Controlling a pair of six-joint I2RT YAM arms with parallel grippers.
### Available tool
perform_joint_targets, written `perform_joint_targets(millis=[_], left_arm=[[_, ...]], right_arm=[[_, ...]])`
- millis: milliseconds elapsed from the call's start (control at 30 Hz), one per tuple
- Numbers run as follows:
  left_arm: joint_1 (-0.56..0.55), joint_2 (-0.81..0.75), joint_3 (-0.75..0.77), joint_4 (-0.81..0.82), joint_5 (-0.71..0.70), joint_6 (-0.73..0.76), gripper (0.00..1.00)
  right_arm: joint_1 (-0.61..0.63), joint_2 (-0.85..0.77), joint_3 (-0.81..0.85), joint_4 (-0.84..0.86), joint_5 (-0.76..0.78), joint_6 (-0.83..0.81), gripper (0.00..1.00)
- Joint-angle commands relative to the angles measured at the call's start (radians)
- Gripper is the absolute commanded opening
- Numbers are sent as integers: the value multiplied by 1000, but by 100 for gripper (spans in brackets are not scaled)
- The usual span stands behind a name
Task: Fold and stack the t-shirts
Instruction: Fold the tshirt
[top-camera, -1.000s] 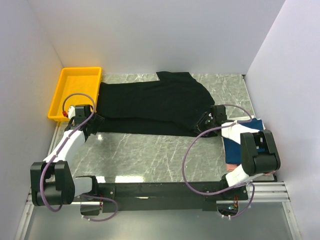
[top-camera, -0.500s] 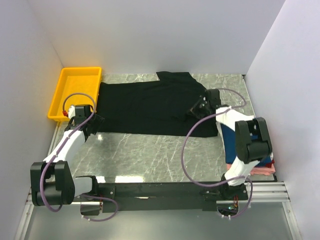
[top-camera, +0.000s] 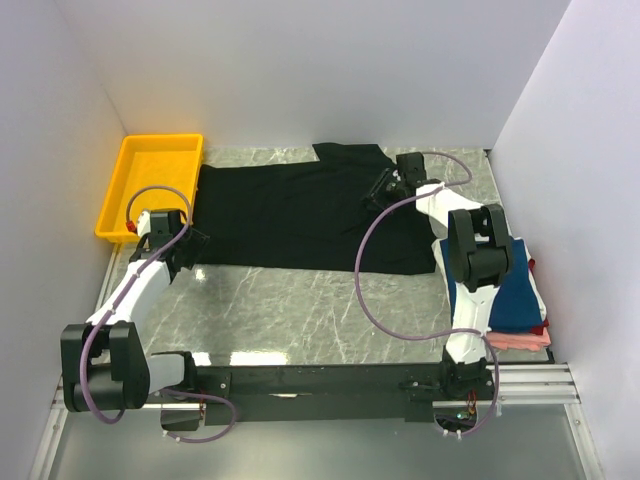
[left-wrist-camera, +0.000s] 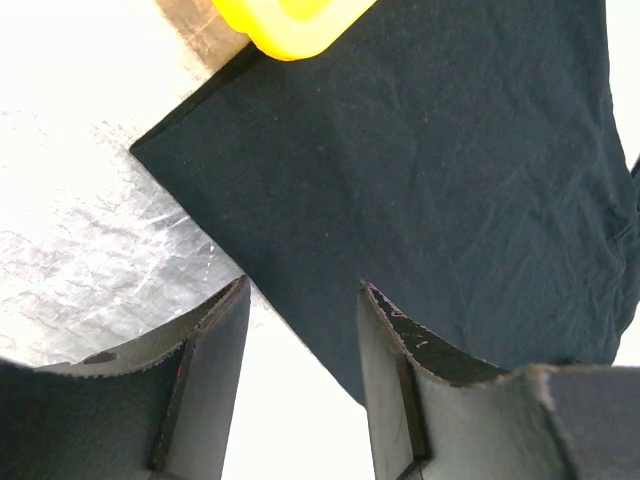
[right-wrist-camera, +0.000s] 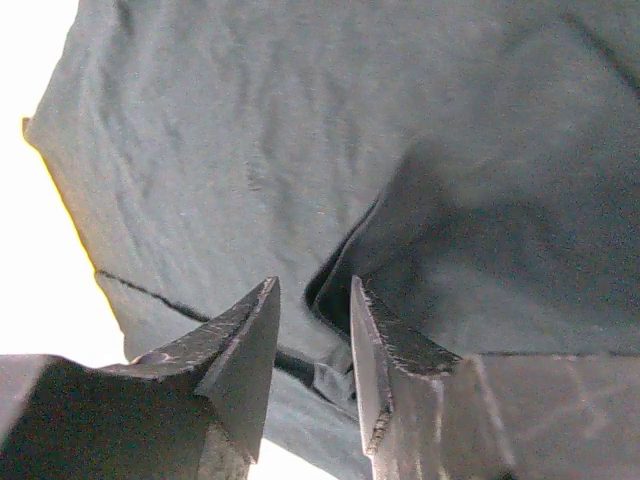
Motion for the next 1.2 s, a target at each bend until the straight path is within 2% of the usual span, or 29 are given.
perform_joint_targets(millis=[0,367,633,767,867,1000,1167], left_arm=[[-2,-7,3,26,14,20,52],[-2,2,-2,33,22,20,52],[-2,2,-13,44,28,27,52],[-4,4,-14,46,28,27,52],[-4,4,-17,50,30,27,52],[-2,12,-14,50,36,27,52],[-2,9,-19,55,34,23,51]], right_arm=[[16,1,92,-32,-28,-58,43],[27,-34,54,-58,7,-81,46],[12,-217,-152,45,148,-75,49],[-2,-252,-205,56,188,-63,46],[-2,-241,-228,48,202,-67,38],[7,-214,-236,28,211,-77,12],[44,-159,-200,19,191,-102,9]])
